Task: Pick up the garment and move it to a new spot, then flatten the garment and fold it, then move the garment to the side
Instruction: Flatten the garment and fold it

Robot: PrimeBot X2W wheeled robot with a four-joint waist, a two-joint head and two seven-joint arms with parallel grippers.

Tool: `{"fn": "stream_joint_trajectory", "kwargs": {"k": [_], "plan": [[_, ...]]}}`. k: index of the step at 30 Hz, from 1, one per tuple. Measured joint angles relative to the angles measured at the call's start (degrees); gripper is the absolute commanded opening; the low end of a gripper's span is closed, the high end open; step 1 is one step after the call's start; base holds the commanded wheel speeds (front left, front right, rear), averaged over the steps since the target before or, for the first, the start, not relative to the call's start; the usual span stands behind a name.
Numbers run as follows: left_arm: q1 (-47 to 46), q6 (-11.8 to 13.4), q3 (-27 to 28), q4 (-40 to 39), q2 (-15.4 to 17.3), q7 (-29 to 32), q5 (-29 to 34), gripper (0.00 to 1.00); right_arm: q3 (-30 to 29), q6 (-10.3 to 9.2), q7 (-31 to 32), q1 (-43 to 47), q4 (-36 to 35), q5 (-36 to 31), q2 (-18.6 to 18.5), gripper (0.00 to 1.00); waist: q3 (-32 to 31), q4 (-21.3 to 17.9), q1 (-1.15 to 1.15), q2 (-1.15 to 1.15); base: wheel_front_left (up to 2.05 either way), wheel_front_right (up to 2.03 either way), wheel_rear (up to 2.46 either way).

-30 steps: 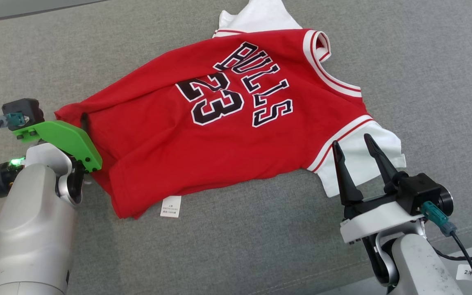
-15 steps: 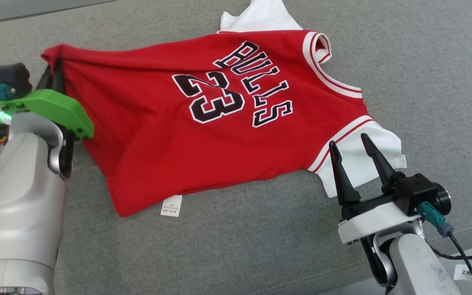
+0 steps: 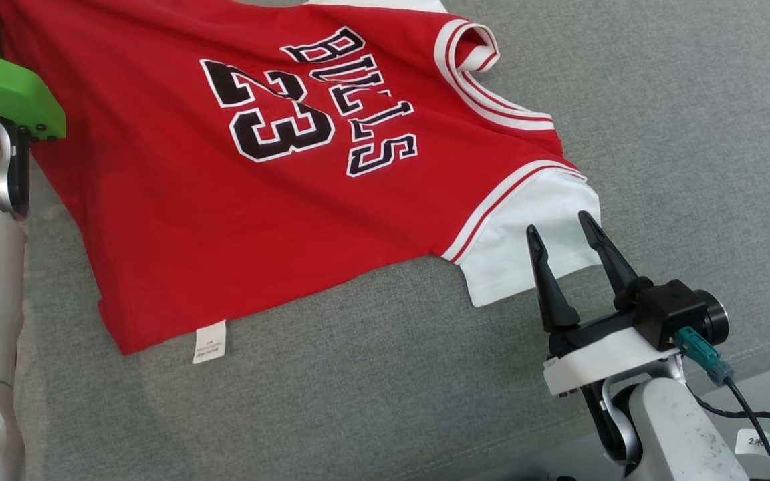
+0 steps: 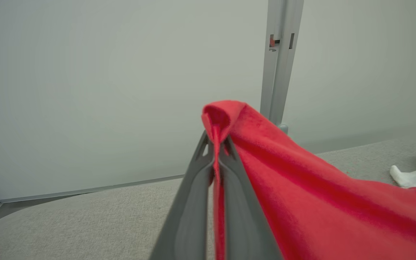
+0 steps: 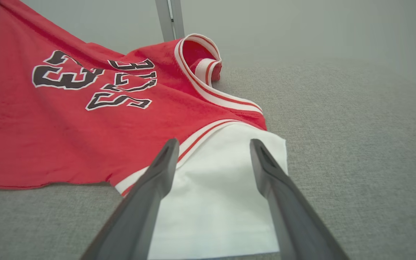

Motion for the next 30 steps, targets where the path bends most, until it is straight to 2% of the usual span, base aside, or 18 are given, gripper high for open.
{"fn": "stream_joint_trajectory", "kwargs": {"k": [3,4,5,13,15,23,30], "plan": [[-0.7,0.3,-0.2,0.4,0.1,-0.1,0.2,0.0,0.1,0.0,0.0,-0.1,-0.1,0.0,0.0,1.0,1.1,-0.5,0.0,0.0,0.0,0.0,0.0],[-0.8,0.4,-0.2,0.6,0.1,-0.3,0.1,0.56,0.2,0.0,0.0,-0.3,0.0,0.0,0.0,1.0,1.4,-0.6,0.0,0.0,0.0,0.0,0.0],[-0.9,0.4,-0.2,0.9,0.0,-0.4,0.1,1.0,0.1,0.0,0.0,-0.4,0.0,0.0,0.0,1.0,1.6,-0.7,0.0,0.0,0.0,0.0,0.0],[1.2,-0.6,-0.7,2.2,-2.4,-0.7,-0.8,1.0,-2.5,0.0,0.0,-0.7,1.1,0.6,0.0,1.0,1.0,1.1,0.0,0.0,0.0,0.0,0.0],[3.4,-1.5,-0.6,0.9,-3.0,-0.8,-0.9,1.0,-2.8,0.0,0.0,-0.9,1.3,0.6,0.1,1.0,0.1,1.7,0.0,0.0,0.0,0.0,0.0],[16.6,-3.1,4.3,-14.4,-7.8,-0.8,-3.2,1.0,-5.3,0.0,-0.1,-0.8,1.8,1.3,0.1,1.0,-4.2,4.7,0.0,0.0,0.0,0.0,0.0],[31.1,-4.4,5.7,-27.0,-11.6,-0.9,-1.1,1.0,-7.0,0.0,0.3,0.7,2.2,1.4,0.1,1.0,-9.2,7.4,0.0,0.0,0.0,0.0,0.0]]}}
